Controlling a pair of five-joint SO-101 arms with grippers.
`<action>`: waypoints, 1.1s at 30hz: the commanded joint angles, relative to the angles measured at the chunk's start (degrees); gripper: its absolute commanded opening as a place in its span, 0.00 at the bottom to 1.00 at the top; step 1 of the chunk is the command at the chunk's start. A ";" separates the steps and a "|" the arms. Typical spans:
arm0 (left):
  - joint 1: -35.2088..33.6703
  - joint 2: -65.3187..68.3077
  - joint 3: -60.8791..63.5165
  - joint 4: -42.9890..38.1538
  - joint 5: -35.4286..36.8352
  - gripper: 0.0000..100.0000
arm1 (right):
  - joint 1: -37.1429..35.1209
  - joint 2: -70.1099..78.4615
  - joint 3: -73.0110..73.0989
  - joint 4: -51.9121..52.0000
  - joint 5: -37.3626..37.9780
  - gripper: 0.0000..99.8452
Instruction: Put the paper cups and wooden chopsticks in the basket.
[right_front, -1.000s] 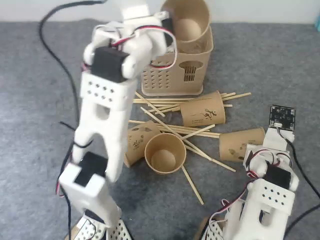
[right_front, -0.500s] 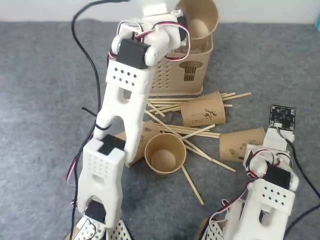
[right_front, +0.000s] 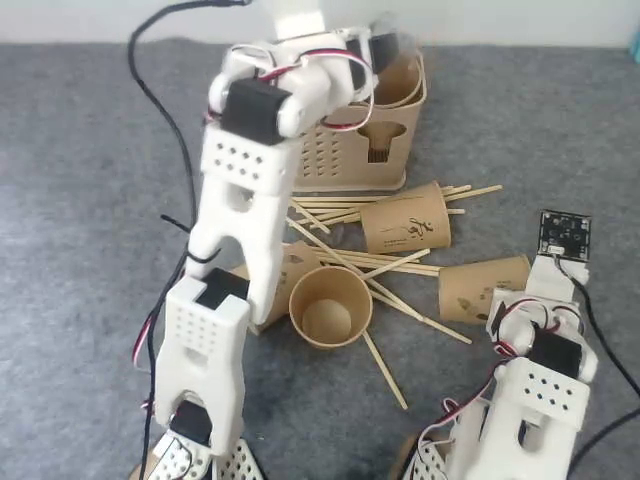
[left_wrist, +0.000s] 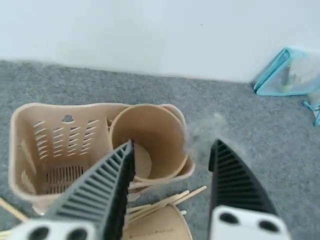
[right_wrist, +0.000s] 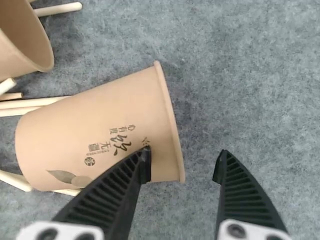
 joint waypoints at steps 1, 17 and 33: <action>-0.88 -8.18 -7.78 9.32 0.26 0.23 | 0.31 0.92 -1.67 3.12 -0.62 0.23; -6.33 -27.34 15.87 11.16 -1.32 0.21 | -6.64 1.45 -1.49 3.03 -0.35 0.22; -6.42 -37.27 25.71 11.08 -1.32 0.21 | -9.80 0.84 -3.43 3.65 3.87 0.01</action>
